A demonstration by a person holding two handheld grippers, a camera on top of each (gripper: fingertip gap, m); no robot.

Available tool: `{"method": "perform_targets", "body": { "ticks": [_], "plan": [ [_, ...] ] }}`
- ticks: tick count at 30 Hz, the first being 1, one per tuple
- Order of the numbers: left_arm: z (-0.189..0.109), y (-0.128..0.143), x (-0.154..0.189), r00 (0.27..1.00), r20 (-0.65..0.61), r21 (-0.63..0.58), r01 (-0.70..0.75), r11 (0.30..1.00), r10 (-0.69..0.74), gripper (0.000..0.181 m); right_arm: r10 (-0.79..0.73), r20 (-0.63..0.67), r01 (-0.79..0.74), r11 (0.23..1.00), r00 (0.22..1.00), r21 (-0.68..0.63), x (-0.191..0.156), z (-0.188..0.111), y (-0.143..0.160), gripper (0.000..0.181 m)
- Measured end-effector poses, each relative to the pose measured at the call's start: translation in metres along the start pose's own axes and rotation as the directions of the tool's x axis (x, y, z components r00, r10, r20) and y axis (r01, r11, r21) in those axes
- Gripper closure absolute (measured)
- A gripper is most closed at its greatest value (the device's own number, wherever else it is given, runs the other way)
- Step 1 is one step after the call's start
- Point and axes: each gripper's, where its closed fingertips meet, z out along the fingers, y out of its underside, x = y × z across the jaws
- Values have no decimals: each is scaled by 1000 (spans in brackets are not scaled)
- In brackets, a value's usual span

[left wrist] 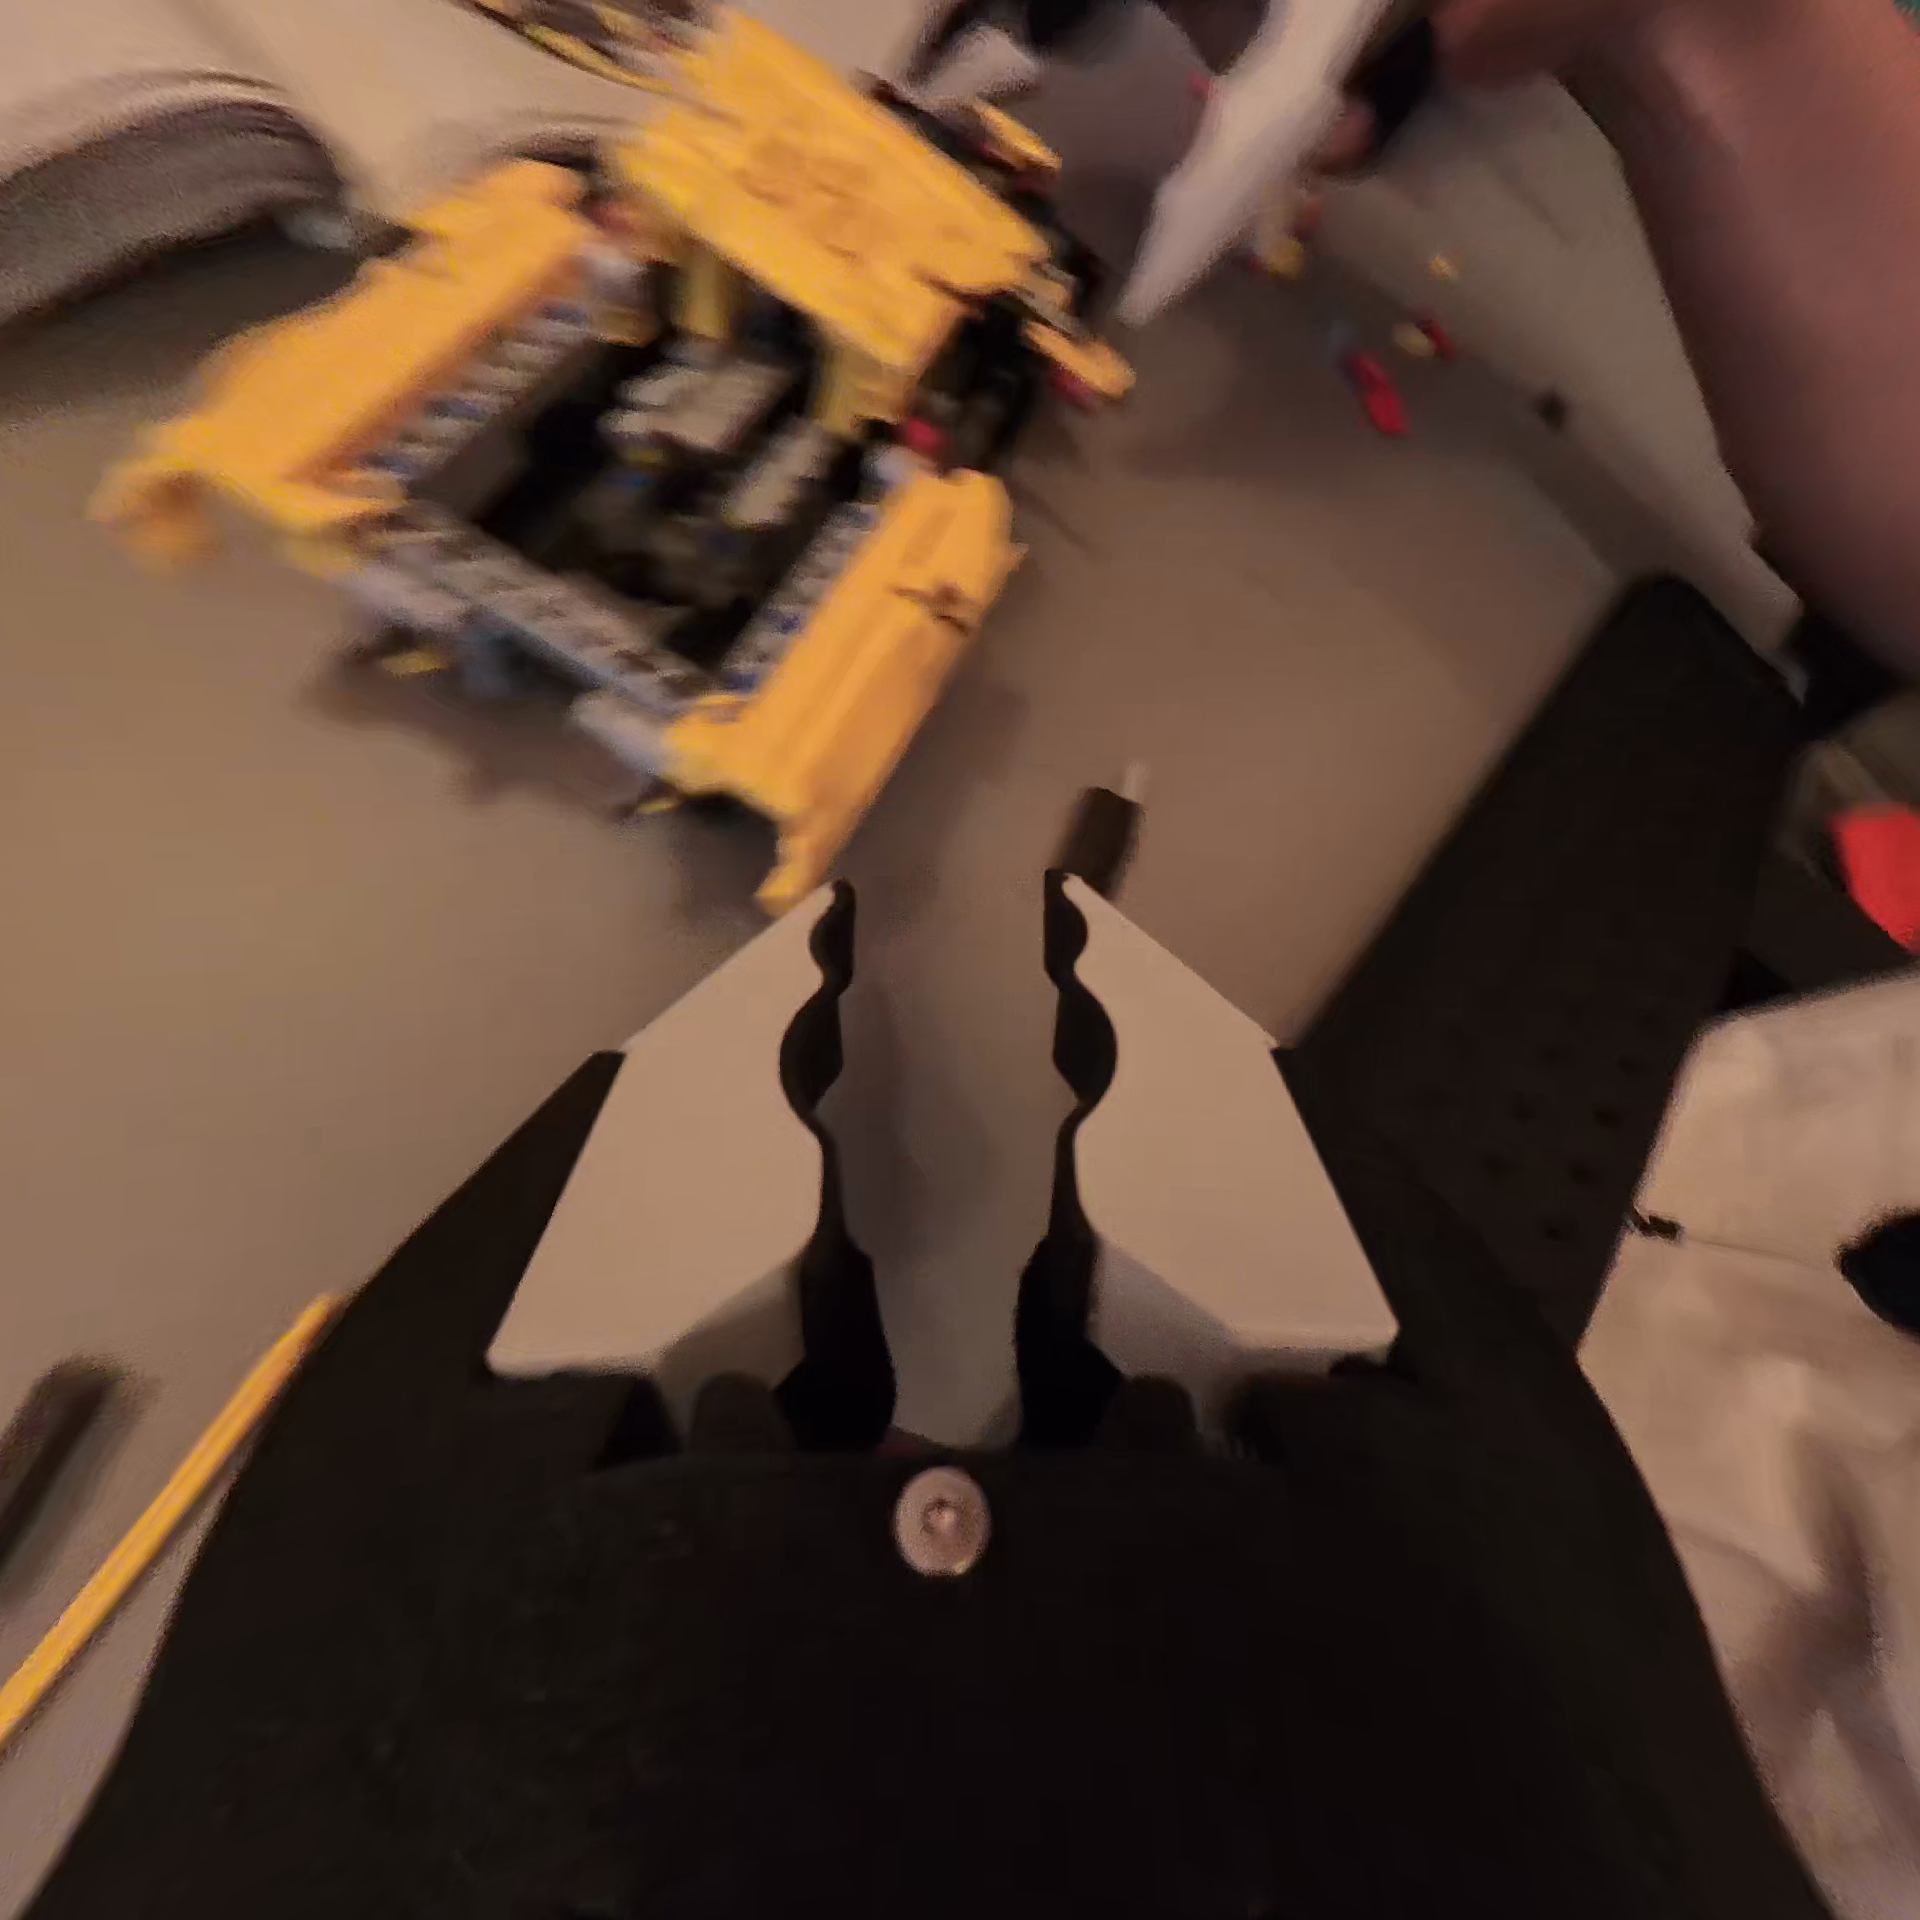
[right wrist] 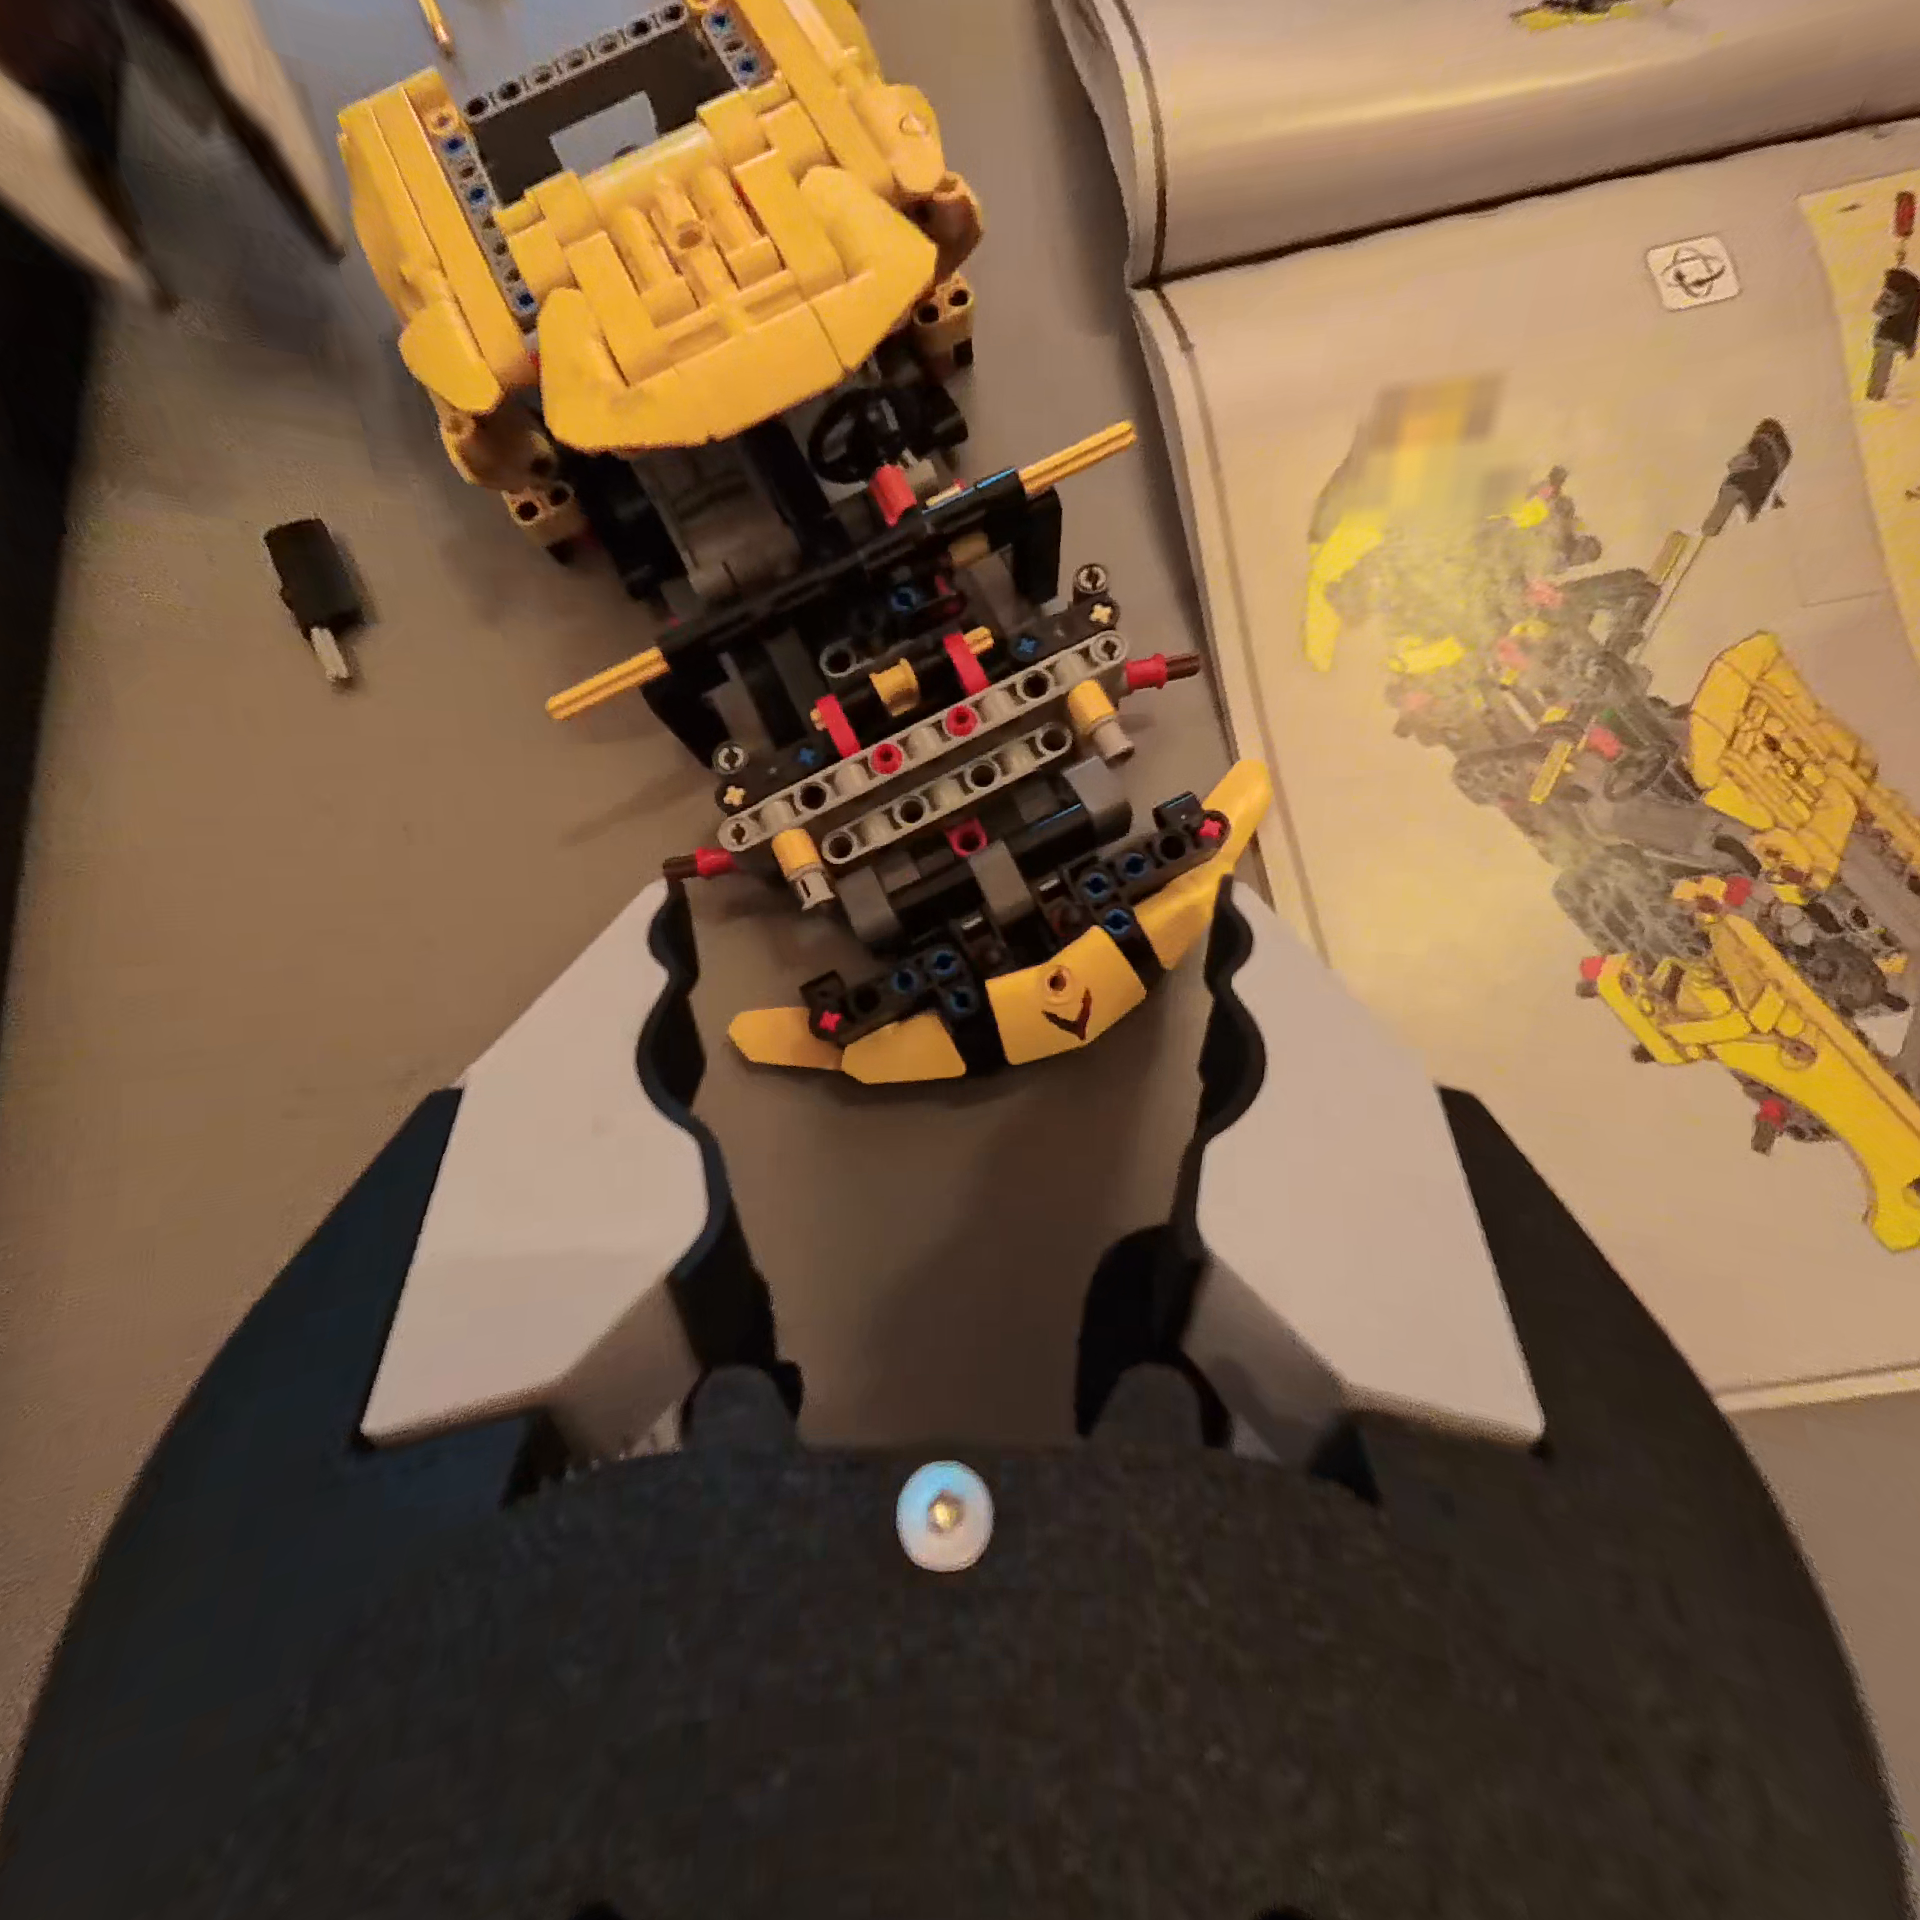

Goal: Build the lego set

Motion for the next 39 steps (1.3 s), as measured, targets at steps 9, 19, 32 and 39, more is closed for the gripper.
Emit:
{"method": "perform_targets", "body": {
  "ticks": [9,19,32,39],
  "plan": [
    [2,-30,-47,958,256,166,90,982,-131,128,115,-61,-115,993,991,4,-11,0,4,117],
    [4,-50,-76,979,202,55,-34,998,22,138,332,-280,-348,938,901,-6,-86,-7,22,124],
    [-15,-36,-60,962,251,175,61,983,-104,120,66,-23,-61,982,998,176,-75,-18,-48,105],
    [10,-45,-41,903,41,338,390,857,-428,106,141,392,-196,975,909,105,-26,43,-87,82]
  ]
}}
